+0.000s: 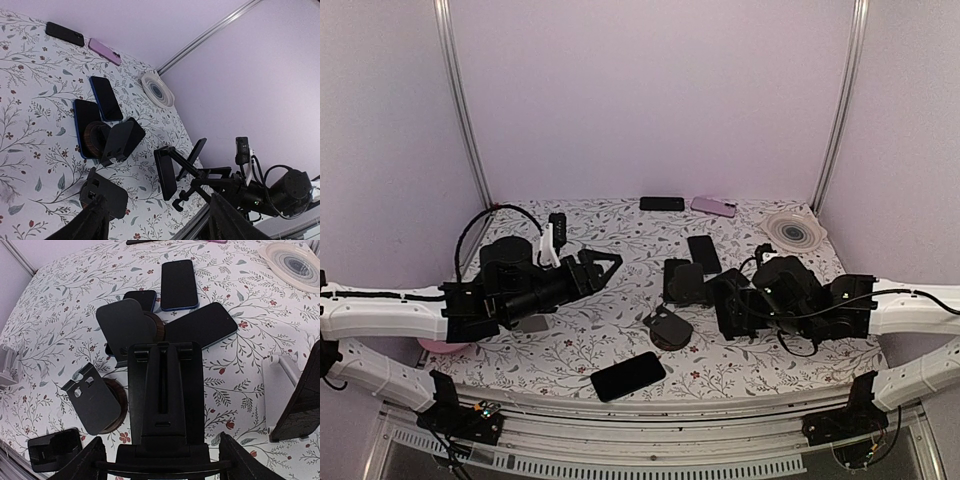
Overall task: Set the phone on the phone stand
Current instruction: Place the phone stand at the center of the board, then move the phone to the center of the board.
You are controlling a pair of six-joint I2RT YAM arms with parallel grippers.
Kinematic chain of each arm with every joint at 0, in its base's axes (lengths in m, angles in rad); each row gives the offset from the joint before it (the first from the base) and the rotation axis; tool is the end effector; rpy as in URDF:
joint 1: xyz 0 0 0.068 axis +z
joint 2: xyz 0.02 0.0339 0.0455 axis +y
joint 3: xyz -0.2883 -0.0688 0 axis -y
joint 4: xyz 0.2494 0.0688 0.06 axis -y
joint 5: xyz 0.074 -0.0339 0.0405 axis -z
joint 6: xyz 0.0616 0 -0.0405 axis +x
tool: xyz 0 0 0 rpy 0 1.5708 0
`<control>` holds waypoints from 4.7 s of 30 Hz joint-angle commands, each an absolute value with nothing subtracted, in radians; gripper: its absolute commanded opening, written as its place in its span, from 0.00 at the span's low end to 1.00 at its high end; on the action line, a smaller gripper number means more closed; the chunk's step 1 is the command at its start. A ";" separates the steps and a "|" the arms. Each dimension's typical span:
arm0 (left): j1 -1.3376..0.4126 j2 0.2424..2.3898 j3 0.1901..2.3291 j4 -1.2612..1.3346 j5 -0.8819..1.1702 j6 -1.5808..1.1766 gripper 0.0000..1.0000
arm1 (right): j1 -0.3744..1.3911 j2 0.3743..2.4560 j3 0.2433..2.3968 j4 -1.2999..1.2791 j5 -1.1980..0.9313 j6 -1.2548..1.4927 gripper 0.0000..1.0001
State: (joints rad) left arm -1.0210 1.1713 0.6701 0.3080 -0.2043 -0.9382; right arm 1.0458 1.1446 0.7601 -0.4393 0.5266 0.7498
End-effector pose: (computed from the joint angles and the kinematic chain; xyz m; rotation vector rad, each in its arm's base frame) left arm 0.1607 -0.2384 0.2861 -0.0827 1.9320 -1.2071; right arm 0.1476 0.1930 0.2447 -0.0973 2.2751 0.3135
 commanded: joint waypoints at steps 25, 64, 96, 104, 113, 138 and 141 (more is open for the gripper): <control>-1.015 1.138 0.619 0.305 -0.216 -0.942 0.68 | 0.963 1.301 0.692 -0.474 0.531 0.856 0.32; -1.015 1.134 0.600 0.319 -0.219 -0.950 0.69 | 0.954 1.289 0.734 -0.469 0.487 0.815 0.89; -0.999 1.177 0.641 0.140 -0.192 -0.874 0.72 | 0.955 1.232 0.904 -0.484 0.482 0.604 0.99; -0.982 1.175 0.657 0.011 -0.230 -0.854 0.73 | 0.955 1.238 0.917 -0.405 0.400 0.547 0.99; -0.967 1.167 0.623 -0.025 -0.263 -0.853 0.72 | 0.955 1.216 0.905 -0.351 0.361 0.505 0.99; -1.209 1.473 0.675 -0.073 -0.200 -0.623 0.94 | 0.955 1.184 0.949 -0.438 0.282 0.538 0.99; -1.252 1.533 0.720 -0.114 -0.221 -0.593 0.96 | 0.955 1.175 0.944 -0.439 0.275 0.538 0.99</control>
